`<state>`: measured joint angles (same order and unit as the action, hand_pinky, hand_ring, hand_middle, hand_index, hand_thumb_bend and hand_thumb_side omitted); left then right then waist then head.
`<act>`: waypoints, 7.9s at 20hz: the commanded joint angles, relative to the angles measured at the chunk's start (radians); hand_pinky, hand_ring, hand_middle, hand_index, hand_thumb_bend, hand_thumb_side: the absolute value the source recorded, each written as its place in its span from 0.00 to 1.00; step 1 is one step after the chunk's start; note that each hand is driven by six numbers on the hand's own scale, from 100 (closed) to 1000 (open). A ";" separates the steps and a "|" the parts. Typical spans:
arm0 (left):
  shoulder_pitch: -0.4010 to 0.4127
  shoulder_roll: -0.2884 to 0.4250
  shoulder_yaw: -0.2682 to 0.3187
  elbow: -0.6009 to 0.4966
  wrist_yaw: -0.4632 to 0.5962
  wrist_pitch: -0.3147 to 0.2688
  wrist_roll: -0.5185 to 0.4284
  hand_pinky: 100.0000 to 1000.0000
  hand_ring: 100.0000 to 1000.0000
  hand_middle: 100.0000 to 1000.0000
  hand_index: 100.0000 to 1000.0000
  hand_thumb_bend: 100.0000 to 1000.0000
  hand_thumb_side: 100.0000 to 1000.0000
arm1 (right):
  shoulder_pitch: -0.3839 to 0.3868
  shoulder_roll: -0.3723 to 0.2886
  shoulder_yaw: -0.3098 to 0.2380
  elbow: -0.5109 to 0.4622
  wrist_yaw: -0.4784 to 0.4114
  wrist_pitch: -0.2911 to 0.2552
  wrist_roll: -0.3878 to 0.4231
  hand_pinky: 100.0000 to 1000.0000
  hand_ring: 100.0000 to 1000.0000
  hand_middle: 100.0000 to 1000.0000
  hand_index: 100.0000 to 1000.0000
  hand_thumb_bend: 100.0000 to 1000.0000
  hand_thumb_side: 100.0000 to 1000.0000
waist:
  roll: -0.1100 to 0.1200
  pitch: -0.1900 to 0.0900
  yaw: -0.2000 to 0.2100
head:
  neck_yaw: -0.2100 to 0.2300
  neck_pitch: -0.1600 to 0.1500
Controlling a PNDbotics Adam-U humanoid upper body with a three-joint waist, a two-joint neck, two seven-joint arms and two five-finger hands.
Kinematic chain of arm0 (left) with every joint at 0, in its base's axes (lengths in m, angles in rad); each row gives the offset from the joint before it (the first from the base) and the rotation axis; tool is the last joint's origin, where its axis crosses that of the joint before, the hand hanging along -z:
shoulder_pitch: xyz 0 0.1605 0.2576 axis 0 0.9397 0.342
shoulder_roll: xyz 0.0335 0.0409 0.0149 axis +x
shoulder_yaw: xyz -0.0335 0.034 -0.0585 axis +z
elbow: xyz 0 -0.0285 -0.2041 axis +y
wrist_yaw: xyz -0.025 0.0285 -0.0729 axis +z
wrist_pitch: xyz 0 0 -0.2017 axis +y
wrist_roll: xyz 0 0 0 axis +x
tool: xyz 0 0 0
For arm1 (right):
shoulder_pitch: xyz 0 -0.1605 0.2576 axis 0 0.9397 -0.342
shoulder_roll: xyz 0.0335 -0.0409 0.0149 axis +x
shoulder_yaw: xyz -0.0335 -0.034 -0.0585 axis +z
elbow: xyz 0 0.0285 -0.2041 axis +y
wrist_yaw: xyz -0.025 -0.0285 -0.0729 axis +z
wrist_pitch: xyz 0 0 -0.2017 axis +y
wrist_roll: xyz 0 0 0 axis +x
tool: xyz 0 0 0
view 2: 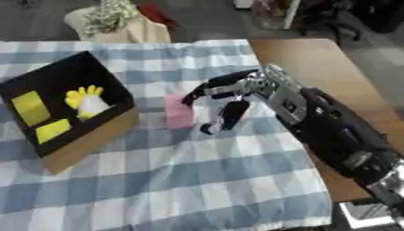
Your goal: Pick up objects on the table and place them in the box.
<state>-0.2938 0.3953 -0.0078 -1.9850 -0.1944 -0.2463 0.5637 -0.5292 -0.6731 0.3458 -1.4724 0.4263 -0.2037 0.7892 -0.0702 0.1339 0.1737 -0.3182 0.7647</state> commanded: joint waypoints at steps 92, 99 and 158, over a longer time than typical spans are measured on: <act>-0.043 -0.013 -0.015 -0.015 0.029 0.005 -0.030 0.74 0.93 0.83 0.77 0.46 0.53 | -0.104 0.097 -0.046 0.112 0.144 0.006 -0.094 1.00 1.00 0.83 1.00 0.31 0.14 | -0.004 0.021 0.023 | -0.029 0.005; -0.045 -0.016 -0.016 -0.015 0.030 0.006 -0.033 0.74 0.93 0.83 0.77 0.46 0.54 | -0.106 0.106 -0.048 0.123 0.152 0.005 -0.095 1.00 1.00 0.82 1.00 0.29 0.09 | 0.000 0.026 0.026 | -0.034 0.005; -0.052 -0.032 -0.019 -0.015 0.038 0.011 -0.052 0.74 0.93 0.84 0.77 0.45 0.54 | -0.097 0.139 -0.062 0.144 0.178 0.007 -0.104 1.00 1.00 0.60 1.00 0.15 0.00 | 0.012 0.038 0.030 | -0.047 0.005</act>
<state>-0.3291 0.3543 -0.0269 -1.9850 -0.1601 -0.2337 0.5152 -0.6193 -0.5217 0.2898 -1.3375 0.5974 -0.1945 0.6836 -0.0788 0.1704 0.2039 -0.3622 0.7648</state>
